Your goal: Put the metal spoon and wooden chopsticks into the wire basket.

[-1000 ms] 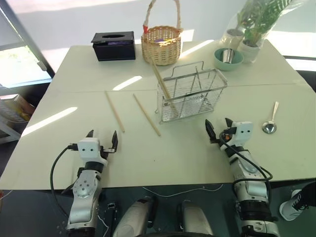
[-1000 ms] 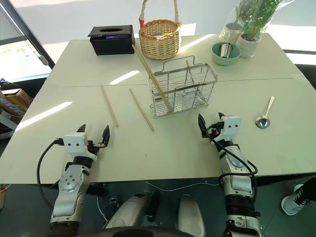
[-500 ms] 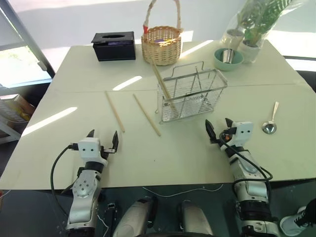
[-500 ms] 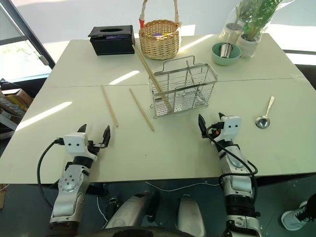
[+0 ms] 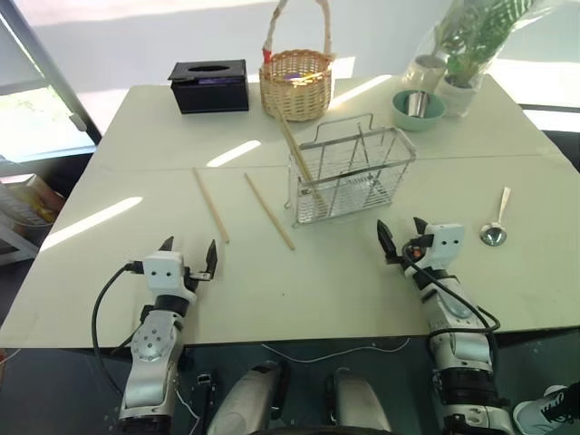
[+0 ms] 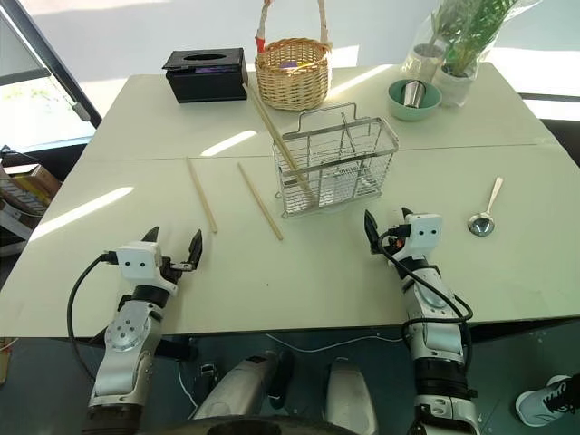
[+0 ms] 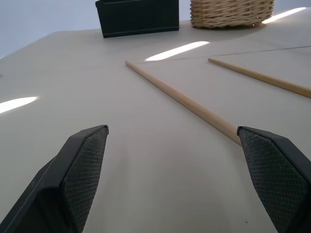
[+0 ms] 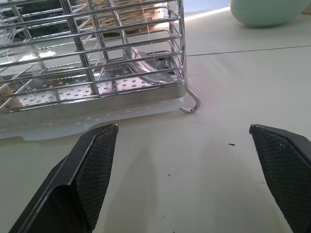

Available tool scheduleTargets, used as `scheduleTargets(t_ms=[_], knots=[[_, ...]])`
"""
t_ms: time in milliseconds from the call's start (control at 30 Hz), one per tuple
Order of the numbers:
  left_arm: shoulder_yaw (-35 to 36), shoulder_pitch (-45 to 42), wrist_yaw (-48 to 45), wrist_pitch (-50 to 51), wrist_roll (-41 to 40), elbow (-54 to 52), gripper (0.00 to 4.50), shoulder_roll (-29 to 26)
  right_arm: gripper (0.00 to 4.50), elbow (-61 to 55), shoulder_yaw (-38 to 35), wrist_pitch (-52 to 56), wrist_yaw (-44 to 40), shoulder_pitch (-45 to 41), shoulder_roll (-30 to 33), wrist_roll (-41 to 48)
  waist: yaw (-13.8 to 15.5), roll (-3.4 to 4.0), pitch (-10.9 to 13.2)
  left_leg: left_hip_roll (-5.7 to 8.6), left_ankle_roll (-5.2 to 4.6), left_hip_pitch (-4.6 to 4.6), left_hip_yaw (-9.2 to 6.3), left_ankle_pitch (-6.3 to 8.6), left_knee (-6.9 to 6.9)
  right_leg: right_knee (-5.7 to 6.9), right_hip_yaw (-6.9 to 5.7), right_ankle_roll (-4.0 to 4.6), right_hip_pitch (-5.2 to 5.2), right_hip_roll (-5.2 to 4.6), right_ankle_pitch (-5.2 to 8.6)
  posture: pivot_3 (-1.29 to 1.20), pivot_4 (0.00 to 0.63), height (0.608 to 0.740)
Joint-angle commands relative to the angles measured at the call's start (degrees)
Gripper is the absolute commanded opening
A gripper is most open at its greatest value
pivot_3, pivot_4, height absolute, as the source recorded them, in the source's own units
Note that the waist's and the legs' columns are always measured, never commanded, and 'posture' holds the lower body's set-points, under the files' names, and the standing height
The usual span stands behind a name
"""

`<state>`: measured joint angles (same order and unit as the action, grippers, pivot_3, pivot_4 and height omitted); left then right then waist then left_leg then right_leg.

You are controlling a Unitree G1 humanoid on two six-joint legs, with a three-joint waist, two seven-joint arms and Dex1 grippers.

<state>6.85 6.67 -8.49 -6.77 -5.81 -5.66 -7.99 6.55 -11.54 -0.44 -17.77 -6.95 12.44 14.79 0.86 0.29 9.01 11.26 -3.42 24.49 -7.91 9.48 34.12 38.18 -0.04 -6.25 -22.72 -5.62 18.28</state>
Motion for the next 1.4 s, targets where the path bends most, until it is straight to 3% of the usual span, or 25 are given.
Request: scheduleTargets(t_ms=[33, 467, 567, 667, 767, 900, 1100, 1233, 1400], knots=[[1.2, -0.3, -0.1, -1.2, -0.7, -0.7, 4.48, -0.5, 4.5, -0.1, -0.7, -1.0, 0.3, 0.5, 0.0, 0.1, 0.0, 0.0, 0.0, 0.0, 0.0, -0.01, 0.0, 0.0, 0.0, 0.0, 0.0, 0.0, 0.0, 0.0, 0.0, 0.0, 0.15, 0.74], [0.3, 0.2, -3.9, 1.4, -2.4, -3.2, 4.48, -1.5, 4.5, -0.4, -0.4, -0.8, 0.4, 0.8, 0.0, -0.1, 0.0, 0.0, 0.0, 0.0, 0.0, -0.02, 0.0, 0.0, 0.0, 0.01, 0.01, 0.0, 0.01, 0.0, 0.0, 0.0, 0.15, 0.74], [-4.1, 1.2, -19.3, 10.5, -13.5, -13.0, 4.48, -9.1, 4.5, -0.2, -0.4, -0.6, 0.3, 0.6, 0.1, -0.1, 0.0, 0.01, 0.0, -0.01, 0.0, -0.02, -0.01, 0.0, -0.01, 0.02, 0.01, 0.01, 0.0, 0.02, 0.01, 0.0, 0.15, 0.74], [-4.0, 0.5, -30.0, 20.1, -23.6, -21.1, 4.48, -19.5, 4.5, -0.1, -0.4, -0.5, 0.3, 0.3, 0.2, -0.1, -0.2, 0.13, 0.0, -0.03, 0.0, -0.02, -0.01, 0.0, -0.04, 0.03, 0.04, 0.19, -0.01, 0.06, 0.1, 0.0, 0.15, 0.74], [-1.4, -2.6, -35.6, 26.9, -31.2, -24.0, 4.48, -26.8, 4.5, -0.6, -0.4, -0.2, 0.4, 0.1, 0.3, 0.1, -0.1, 0.13, 0.0, -0.03, 0.0, -0.1, 0.0, 0.0, -0.14, 0.09, 0.15, 0.25, -0.04, 0.11, 0.1, 0.0, 0.15, 0.74], [0.8, -9.1, -39.0, 34.5, -40.7, -24.7, 4.48, -31.7, 4.5, -2.5, -0.3, 0.9, 1.3, 0.3, 0.9, -0.7, -0.1, 0.14, 0.0, -0.04, 0.06, -0.17, -0.01, -0.03, -0.21, 0.25, 0.22, 0.31, -0.12, 0.14, 0.11, 0.0, 0.15, 0.74], [0.4, -17.6, -35.3, 42.6, -46.8, -25.3, 4.48, -32.6, 4.5, -11.1, -0.4, 15.1, 6.6, -1.9, 4.4, -3.0, -0.1, 0.15, 0.0, -0.04, 0.08, -0.14, 0.06, -0.04, -0.26, 0.17, 0.38, 0.33, -0.21, 0.13, 0.09, 0.0, 0.15, 0.74], [-2.0, -21.8, -31.4, 44.9, -45.1, -24.2, 4.48, -30.7, 4.5, -14.3, -4.0, 31.3, 12.8, -10.1, 8.9, -3.1, -0.2, 0.18, 0.0, -0.04, 0.14, -0.05, 0.09, -0.09, -0.25, 0.17, 0.47, 0.43, -0.35, 0.13, 0.01, 0.0, 0.15, 0.74], [-2.8, -22.2, -30.1, 45.6, -44.3, -24.6, 4.48, -28.8, 4.5, -11.9, -6.7, 40.1, 16.3, -16.8, 13.0, -4.4, 0.0, 0.12, 0.0, -0.04, 0.16, -0.04, 0.13, -0.11, -0.28, 0.13, 0.59, 0.49, -0.41, 0.16, -0.03, 0.0, 0.15, 0.74]])
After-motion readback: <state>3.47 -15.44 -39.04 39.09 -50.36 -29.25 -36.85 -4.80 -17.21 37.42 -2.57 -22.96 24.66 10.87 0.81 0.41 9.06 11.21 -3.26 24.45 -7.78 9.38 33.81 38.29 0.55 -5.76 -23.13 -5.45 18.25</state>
